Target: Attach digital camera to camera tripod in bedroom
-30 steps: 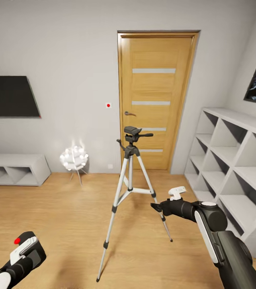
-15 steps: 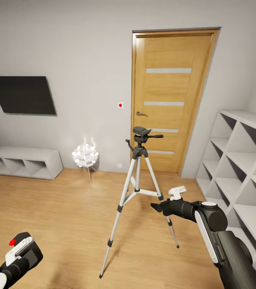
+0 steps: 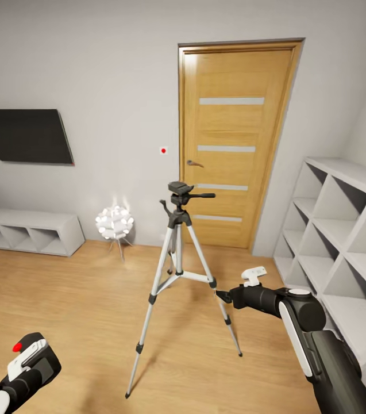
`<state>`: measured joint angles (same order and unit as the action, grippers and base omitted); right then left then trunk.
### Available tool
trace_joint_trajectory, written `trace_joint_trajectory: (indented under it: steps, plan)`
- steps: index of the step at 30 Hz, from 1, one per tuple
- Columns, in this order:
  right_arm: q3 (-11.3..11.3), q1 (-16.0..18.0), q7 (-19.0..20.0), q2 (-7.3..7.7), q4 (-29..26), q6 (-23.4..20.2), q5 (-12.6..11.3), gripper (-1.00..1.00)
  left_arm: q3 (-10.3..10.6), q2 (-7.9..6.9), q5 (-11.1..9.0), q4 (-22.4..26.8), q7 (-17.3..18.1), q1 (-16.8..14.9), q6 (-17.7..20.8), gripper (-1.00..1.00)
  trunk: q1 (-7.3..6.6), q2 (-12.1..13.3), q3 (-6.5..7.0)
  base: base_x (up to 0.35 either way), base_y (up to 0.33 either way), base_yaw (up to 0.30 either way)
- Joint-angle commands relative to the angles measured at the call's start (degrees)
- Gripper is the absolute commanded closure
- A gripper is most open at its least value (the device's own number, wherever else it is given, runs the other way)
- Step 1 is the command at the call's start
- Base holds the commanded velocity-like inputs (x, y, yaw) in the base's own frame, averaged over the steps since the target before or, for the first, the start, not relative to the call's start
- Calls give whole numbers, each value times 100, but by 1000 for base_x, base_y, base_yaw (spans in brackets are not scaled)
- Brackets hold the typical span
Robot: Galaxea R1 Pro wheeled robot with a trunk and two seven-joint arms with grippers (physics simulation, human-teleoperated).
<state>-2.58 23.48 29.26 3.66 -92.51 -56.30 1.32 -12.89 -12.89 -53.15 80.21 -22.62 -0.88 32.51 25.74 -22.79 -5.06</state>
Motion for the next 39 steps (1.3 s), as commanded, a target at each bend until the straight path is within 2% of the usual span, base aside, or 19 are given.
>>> trace_joint_trajectory:
  steps: [1,22,29,39]
  plan:
    - [-3,5,18,4,-4,-22,14,-100,-3,1,-45,12,-41,-5,25,100,4,-13,-13,64,-308,3]
    - [-29,-48,18,1,-4,-28,13,-100,-12,6,-52,21,-14,65,17,100,4,-13,-13,245,-137,5]
    - [-11,-59,18,2,-4,-29,15,-100,-16,6,-60,28,0,68,15,100,4,-13,-13,98,-167,165]
    - [-12,-63,18,3,-4,-30,11,-100,-20,4,-71,30,5,73,13,100,4,-13,-13,14,-24,243]
